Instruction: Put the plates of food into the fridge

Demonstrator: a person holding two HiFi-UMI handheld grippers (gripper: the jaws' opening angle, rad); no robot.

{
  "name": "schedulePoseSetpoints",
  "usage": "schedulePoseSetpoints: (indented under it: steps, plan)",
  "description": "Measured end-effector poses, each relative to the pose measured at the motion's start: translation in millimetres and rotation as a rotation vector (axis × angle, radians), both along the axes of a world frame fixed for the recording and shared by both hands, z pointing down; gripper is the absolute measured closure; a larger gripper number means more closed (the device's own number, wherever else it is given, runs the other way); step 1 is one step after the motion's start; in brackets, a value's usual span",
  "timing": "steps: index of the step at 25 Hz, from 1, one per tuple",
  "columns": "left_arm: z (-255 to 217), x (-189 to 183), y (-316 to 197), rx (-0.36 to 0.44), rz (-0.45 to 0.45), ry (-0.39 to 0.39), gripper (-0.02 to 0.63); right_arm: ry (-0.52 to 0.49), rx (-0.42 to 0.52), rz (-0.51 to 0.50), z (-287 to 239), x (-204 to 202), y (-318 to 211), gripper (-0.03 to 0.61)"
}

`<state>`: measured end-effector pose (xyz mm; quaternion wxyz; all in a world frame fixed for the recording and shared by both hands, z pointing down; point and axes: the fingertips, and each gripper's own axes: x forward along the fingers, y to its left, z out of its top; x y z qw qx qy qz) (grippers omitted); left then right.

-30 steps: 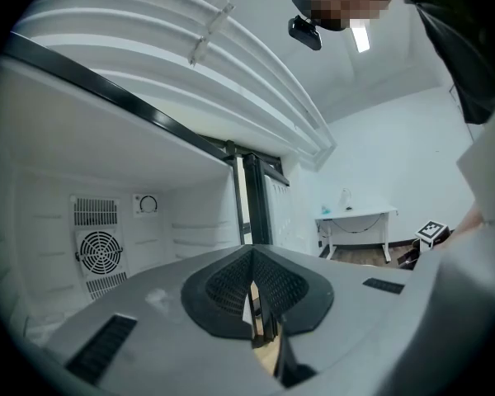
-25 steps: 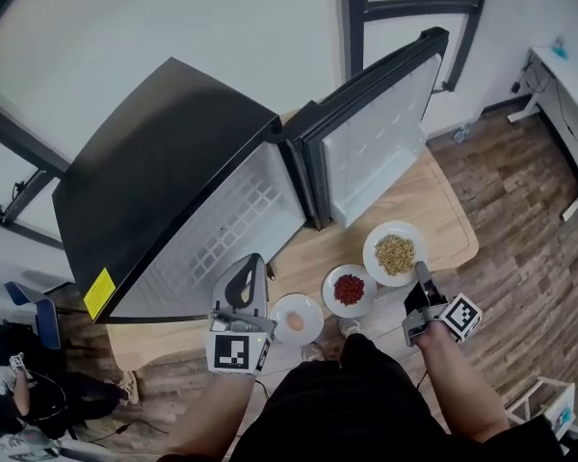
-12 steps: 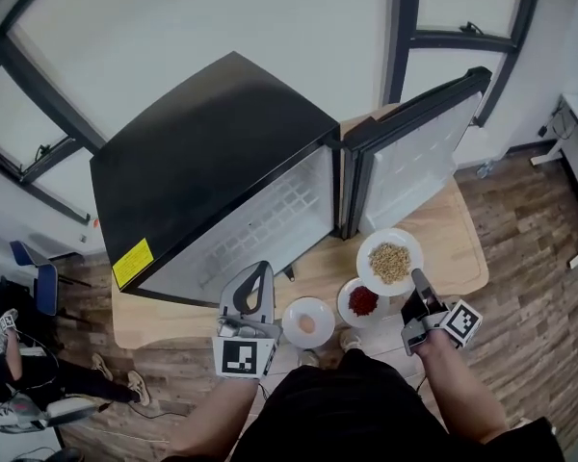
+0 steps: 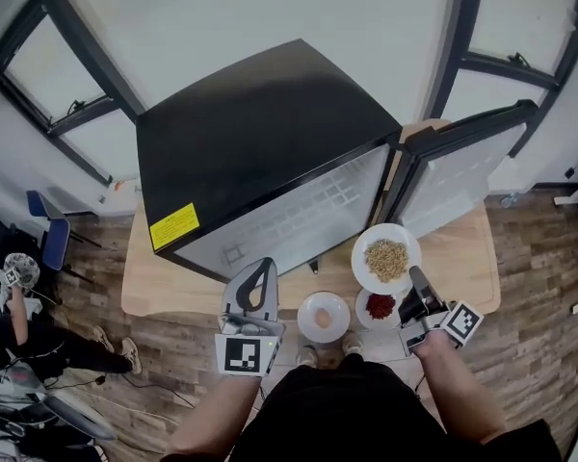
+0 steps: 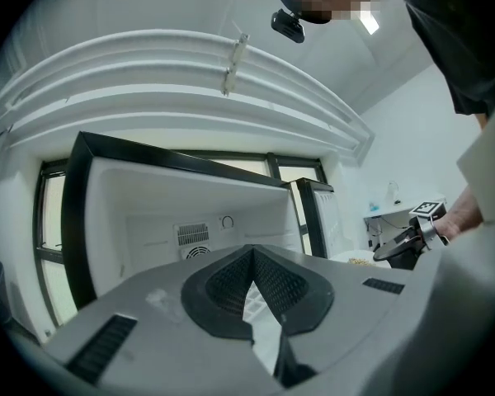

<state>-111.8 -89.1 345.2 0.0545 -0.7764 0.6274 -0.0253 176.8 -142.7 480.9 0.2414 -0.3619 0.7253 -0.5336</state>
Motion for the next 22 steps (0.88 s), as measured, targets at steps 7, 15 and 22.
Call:
schedulePoseSetpoints:
  steps: [7, 15, 22]
  plan:
    - [-3.2, -39.8, 22.5, 0.005, -0.107, 0.002, 0.61, -0.002, 0.02, -0.119, -9.9, -55.7, -11.1, 0.545]
    - [-11.3, -87.6, 47.4, 0.021, -0.226, -0.016, 0.61, -0.009, 0.054, -0.242, -24.5, -119.3, -20.4, 0.545]
    - [-19.7, -125.6, 77.3, 0.017, -0.338, -0.008, 0.61, -0.027, 0.061, -0.337, -39.4, -171.1, -22.3, 0.545]
